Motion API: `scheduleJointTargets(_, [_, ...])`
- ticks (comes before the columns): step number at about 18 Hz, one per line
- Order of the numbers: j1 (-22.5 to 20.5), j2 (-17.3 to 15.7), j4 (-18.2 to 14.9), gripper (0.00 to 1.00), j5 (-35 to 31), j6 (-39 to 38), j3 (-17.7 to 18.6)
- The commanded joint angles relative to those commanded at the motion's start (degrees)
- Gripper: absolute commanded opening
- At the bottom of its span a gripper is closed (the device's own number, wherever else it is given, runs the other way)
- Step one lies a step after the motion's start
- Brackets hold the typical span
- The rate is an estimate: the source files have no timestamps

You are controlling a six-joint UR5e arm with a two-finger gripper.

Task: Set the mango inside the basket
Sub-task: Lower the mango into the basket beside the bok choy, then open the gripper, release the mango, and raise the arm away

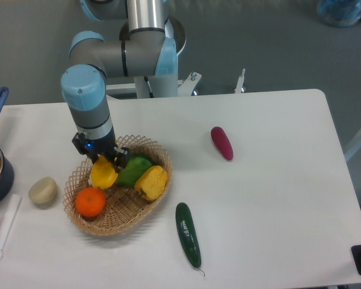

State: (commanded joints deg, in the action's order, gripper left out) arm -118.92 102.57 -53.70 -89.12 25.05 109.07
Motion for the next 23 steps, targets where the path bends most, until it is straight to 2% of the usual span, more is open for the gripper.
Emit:
scheduleJointTargets(1, [0.1, 0.0, 0.1, 0.69, -0.2, 0.2, 0.0])
scheduleJointTargets(9, [0.1, 0.1, 0.2, 0.73, -0.2, 0.5, -0.1])
scheduleJointTargets(13, [0.0, 0.0, 0.2, 0.87, -0.3, 0.7, -0.3])
scheduleJointTargets(15, [0.0, -0.1, 0.2, 1.0, -0.4, 0.7, -0.8])
scheduleJointTargets(16, [0.0, -0.5, 0.2, 1.0, -0.8, 0.7, -1.1])
scheduleJointTargets(19, [-0.3, -1.4, 0.2, 1.0, -2.9, 0.9, -3.2])
scheduleJointTargets(21, [-1.2, -1.8, 0.3, 1.0, -4.7, 2.7, -6.0])
scheduleJointTargets(23, [-5.9, -1.8, 0.4, 1.0, -5.5, 6.5, -8.5])
